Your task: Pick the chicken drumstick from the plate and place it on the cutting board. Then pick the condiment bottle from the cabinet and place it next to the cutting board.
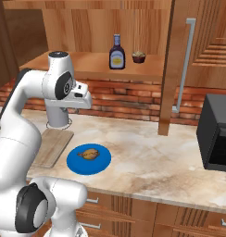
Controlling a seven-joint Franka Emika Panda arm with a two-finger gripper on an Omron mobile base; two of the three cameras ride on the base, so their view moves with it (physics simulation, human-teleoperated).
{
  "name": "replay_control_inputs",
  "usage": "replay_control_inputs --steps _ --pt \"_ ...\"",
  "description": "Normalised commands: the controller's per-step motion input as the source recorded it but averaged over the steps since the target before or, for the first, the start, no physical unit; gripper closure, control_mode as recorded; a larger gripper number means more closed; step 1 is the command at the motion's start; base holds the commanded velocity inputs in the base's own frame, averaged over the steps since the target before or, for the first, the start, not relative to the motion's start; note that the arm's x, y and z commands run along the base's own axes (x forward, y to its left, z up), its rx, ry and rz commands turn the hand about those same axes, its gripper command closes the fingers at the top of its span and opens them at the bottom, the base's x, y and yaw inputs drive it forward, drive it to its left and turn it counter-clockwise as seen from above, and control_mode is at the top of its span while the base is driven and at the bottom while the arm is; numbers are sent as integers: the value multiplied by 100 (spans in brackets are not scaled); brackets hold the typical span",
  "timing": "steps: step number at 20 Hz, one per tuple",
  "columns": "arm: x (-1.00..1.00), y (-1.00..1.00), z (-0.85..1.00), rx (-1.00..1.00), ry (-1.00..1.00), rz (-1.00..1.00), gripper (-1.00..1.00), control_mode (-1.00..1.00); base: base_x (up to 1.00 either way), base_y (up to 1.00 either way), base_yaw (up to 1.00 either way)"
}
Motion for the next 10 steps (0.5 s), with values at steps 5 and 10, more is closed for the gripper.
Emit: replay_control_inputs --steps 5,10 --pt "-4 0 -2 0 0 0 -100 -100 0 0 0" --pt "-14 0 -10 0 0 0 -100 -100 0 0 0"
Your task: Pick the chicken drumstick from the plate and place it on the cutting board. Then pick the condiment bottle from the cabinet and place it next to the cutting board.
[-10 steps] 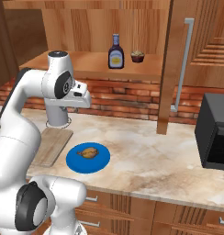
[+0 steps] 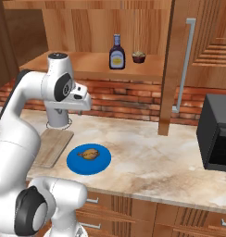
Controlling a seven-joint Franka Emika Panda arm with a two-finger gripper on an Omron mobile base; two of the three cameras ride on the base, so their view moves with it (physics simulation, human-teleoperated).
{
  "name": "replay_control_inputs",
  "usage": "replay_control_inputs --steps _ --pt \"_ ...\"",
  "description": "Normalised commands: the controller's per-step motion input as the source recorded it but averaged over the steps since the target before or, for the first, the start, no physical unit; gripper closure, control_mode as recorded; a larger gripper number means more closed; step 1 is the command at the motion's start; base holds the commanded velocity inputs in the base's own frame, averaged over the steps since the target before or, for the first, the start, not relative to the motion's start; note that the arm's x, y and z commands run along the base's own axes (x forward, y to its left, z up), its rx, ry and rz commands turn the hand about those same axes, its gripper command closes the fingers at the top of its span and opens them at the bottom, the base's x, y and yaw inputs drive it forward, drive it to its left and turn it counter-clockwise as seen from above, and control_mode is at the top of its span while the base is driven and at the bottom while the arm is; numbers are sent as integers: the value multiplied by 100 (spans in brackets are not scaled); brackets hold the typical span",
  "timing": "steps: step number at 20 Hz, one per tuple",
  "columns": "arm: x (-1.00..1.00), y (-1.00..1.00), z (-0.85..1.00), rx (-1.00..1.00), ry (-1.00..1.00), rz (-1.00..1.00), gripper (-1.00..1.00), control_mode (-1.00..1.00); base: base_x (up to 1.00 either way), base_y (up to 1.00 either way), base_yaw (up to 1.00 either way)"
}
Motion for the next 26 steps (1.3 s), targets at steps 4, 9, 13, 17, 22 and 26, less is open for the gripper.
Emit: replay_control_inputs --steps 4,9,13,17,22,26 --pt "-16 0 -14 0 0 -1 -100 -100 0 0 0" --pt "-16 0 -19 0 0 -1 -100 -100 0 0 0" --pt "-15 0 -22 0 0 0 -100 -100 0 0 0" --pt "-17 0 -31 0 0 0 -100 -100 0 0 0" --pt "-13 0 -23 0 0 0 -100 -100 0 0 0" --pt "-10 0 -21 0 0 -3 -100 -100 0 0 0"
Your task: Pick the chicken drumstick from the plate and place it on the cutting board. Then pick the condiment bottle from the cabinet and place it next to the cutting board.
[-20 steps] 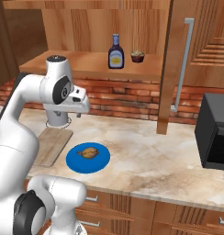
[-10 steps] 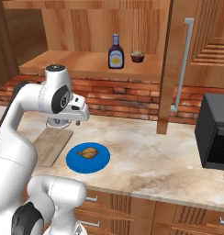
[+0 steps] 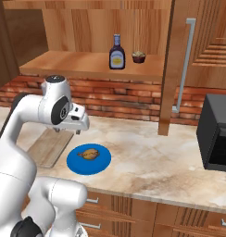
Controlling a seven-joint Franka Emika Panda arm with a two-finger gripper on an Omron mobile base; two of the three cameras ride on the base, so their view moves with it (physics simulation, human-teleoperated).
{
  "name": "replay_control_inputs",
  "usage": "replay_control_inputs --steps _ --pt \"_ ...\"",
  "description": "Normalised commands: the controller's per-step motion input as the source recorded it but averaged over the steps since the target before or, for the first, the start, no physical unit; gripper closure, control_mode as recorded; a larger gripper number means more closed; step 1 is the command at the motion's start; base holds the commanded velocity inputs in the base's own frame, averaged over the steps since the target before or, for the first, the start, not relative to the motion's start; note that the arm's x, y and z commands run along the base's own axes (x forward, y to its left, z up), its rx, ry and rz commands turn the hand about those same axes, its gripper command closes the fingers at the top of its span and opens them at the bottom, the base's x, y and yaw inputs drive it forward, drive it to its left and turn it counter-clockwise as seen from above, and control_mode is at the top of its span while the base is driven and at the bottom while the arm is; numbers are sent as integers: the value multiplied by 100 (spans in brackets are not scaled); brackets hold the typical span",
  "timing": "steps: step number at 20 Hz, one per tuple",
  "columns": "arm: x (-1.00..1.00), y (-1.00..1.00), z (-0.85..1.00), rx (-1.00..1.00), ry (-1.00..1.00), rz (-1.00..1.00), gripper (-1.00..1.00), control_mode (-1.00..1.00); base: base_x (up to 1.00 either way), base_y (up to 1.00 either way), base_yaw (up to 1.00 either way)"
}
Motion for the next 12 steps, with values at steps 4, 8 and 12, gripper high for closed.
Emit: replay_control_inputs --steps 4,8,12 --pt "-9 0 -20 0 0 -4 -100 -100 0 0 0" --pt "-9 0 -18 0 0 -6 -100 -100 0 0 0" --pt "-7 0 -16 0 0 -9 -100 -100 0 0 0"
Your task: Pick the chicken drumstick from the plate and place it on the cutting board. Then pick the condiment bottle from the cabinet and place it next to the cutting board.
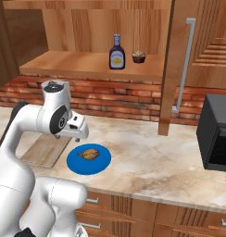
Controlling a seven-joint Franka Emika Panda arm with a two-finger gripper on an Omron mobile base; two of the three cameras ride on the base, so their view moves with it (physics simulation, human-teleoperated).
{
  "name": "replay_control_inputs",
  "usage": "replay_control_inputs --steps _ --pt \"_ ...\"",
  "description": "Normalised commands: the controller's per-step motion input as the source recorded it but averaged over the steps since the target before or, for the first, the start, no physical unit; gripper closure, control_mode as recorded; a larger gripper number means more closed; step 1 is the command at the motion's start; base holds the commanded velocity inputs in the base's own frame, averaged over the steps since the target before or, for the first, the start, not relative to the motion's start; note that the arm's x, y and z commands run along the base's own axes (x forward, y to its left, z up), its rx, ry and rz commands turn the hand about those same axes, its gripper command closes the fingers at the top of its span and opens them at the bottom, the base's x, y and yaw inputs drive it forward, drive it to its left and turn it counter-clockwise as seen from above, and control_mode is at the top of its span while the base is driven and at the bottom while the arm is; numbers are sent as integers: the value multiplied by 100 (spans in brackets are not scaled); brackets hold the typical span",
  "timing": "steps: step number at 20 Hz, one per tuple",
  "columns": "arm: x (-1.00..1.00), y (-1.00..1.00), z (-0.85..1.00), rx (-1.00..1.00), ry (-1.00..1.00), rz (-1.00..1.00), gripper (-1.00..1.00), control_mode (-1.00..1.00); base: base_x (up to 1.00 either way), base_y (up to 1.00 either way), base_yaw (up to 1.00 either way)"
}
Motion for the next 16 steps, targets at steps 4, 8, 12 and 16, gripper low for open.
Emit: replay_control_inputs --steps 4,8,12,16 --pt "-5 0 -12 3 0 -12 -100 -100 0 0 0" --pt "-3 0 -3 10 0 -14 -100 -100 0 0 0" --pt "-1 0 -1 15 0 -14 -100 -100 0 0 0" --pt "0 0 0 14 0 -16 -100 -100 0 0 0"
